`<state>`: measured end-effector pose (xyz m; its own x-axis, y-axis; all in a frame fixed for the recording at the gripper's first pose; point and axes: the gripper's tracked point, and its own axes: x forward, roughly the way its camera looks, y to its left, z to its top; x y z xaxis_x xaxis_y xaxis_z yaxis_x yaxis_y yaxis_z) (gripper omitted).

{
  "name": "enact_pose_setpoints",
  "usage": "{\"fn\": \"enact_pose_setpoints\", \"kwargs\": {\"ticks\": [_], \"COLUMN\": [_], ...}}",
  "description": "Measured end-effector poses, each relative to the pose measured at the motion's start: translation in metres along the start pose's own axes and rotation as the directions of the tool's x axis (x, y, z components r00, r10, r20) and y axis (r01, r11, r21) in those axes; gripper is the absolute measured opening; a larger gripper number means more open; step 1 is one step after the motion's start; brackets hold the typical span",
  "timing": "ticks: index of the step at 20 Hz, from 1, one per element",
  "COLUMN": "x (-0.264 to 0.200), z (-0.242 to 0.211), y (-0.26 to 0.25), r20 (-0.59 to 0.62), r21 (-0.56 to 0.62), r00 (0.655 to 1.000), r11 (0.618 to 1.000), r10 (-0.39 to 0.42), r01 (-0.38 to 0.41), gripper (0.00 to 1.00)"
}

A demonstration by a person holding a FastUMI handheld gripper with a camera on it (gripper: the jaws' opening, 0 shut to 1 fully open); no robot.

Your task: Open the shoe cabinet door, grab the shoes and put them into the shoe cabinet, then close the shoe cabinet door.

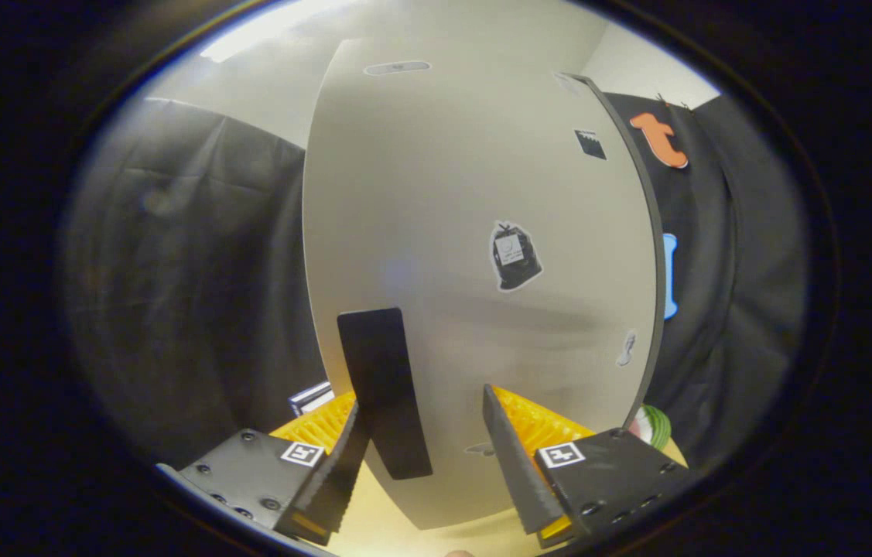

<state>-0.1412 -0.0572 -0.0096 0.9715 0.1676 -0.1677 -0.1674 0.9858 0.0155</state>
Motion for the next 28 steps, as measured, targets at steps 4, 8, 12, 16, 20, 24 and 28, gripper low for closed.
{"fn": "enact_pose_setpoints", "kwargs": {"ticks": [4,8,12,16,20,24,28], "x": [0.012,0.044,0.076,0.083,0.102,0.112,0.122], "z": [-0.006,0.005,0.010,0.009,0.011,0.011,0.012], "y": [0.008,0.001,-0.009,-0.005,-0.002,0.000,0.000], "r20": [0.001,0.007,0.006,0.013,0.021,0.027,0.035], "r21": [-0.003,-0.012,-0.003,-0.008,-0.009,-0.016,-0.015], "r00": [1.000,0.998,0.995,0.990,0.985,0.979,0.975], "r11": [1.000,0.998,0.995,0.990,0.985,0.980,0.975], "r10": [-0.024,-0.063,-0.102,-0.141,-0.172,-0.200,-0.222], "r01": [0.024,0.063,0.102,0.141,0.172,0.201,0.222], "gripper": [0.89,0.94,0.97,0.97,0.97,0.97,0.97]}}
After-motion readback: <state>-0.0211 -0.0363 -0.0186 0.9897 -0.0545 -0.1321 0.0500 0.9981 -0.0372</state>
